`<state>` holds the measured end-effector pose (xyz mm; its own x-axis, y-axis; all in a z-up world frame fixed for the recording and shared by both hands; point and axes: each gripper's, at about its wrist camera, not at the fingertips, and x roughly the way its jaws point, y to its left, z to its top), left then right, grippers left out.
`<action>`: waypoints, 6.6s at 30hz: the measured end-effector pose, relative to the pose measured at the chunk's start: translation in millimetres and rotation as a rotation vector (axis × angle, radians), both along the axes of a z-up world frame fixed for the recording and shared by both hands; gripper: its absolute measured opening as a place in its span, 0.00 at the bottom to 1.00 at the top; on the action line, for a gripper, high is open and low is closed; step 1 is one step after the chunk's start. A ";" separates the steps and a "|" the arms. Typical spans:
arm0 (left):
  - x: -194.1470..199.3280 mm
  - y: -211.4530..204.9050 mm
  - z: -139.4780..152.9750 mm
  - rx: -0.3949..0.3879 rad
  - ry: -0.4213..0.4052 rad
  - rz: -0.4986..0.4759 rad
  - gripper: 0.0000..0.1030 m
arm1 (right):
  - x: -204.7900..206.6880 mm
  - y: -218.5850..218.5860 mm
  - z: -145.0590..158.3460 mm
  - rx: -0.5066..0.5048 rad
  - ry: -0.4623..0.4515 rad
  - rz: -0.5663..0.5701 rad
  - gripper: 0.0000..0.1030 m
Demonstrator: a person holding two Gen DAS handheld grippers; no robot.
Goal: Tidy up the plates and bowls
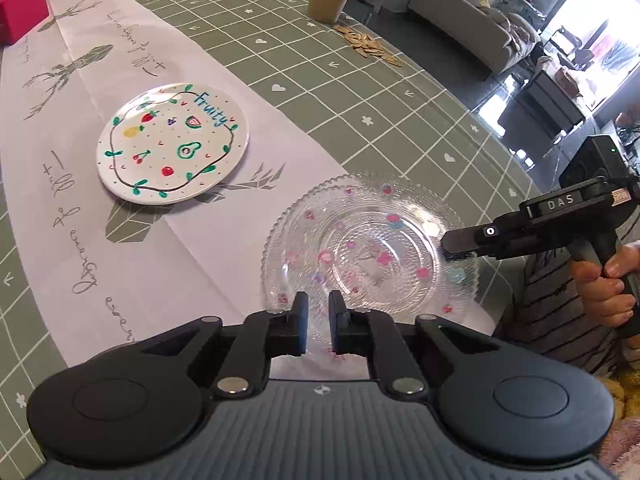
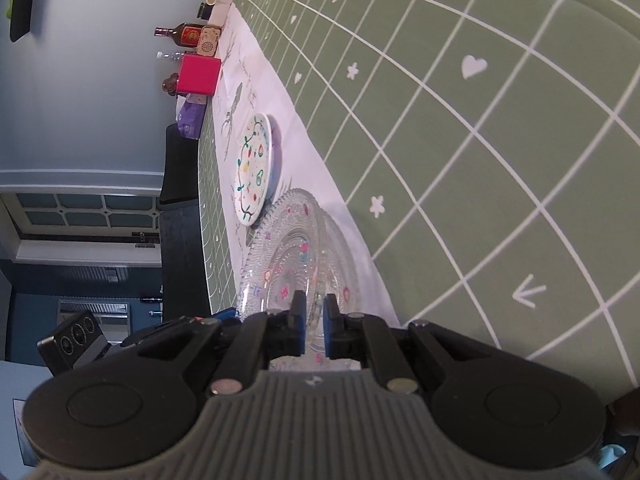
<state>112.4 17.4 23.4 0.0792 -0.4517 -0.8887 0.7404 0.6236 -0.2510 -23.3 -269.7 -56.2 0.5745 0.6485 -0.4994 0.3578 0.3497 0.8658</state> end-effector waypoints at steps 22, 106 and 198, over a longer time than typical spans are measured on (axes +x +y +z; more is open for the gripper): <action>-6.6 -4.9 13.5 0.047 -0.126 0.020 0.12 | 23.2 38.5 35.6 -0.425 0.002 0.119 0.08; 79.6 36.2 19.4 0.191 -0.311 0.476 0.78 | 211.7 81.8 90.9 -0.882 -0.184 0.314 0.91; 64.8 48.9 11.8 -0.142 0.051 0.359 0.13 | 94.7 11.2 56.0 -0.241 -0.171 0.230 0.04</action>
<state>177.3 66.2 35.2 0.2119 -0.5222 -0.8261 0.4660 0.7970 -0.3843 71.4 -258.5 -0.1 0.5159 0.6458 -0.5629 0.1036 0.6052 0.7893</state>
